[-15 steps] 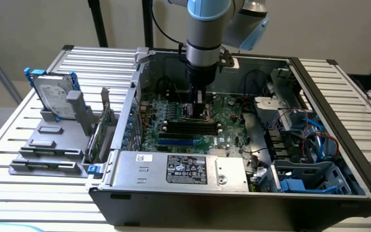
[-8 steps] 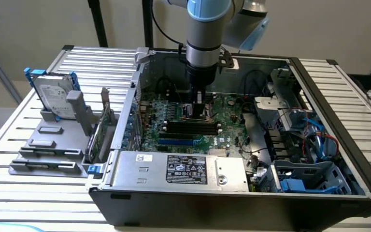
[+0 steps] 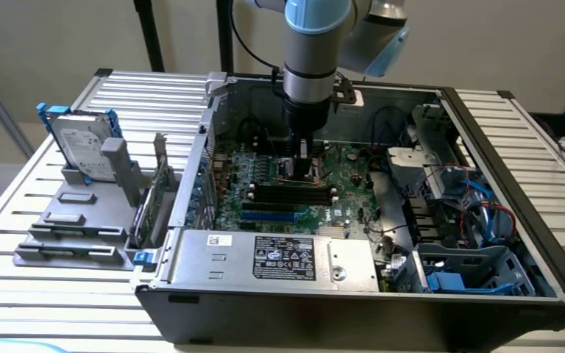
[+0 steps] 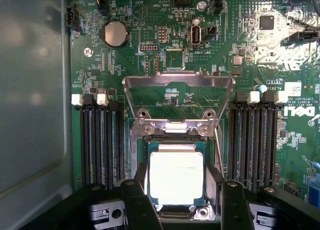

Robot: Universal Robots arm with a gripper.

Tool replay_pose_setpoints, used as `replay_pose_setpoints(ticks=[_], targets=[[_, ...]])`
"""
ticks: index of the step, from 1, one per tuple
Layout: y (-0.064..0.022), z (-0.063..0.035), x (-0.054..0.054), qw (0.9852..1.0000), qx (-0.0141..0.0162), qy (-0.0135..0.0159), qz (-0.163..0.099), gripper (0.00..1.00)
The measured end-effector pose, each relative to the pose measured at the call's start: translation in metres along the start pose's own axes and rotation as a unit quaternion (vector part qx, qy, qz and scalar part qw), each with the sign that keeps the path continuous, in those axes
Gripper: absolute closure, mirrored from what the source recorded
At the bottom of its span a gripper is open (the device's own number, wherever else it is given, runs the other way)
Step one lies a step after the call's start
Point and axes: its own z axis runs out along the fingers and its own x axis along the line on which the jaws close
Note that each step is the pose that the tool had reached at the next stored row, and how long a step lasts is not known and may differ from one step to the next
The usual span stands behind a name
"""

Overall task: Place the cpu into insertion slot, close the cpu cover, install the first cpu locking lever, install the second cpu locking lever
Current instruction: 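Place the cpu into insertion slot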

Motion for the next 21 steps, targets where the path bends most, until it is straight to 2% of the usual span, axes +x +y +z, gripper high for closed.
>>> replay_pose_setpoints(ticks=[4,6,14,21], targets=[[0.0,0.0007,-0.0001,1.0,-0.0007,-0.0001,0.0,0.46],[-0.0003,0.0019,-0.0001,1.0,-0.0028,0.0001,0.0,0.46],[-0.0022,0.0025,-0.0001,1.0,-0.0057,-0.0001,0.0,0.46],[-0.003,0.0028,0.0002,1.0,-0.0096,-0.0021,-0.001,0.46]])
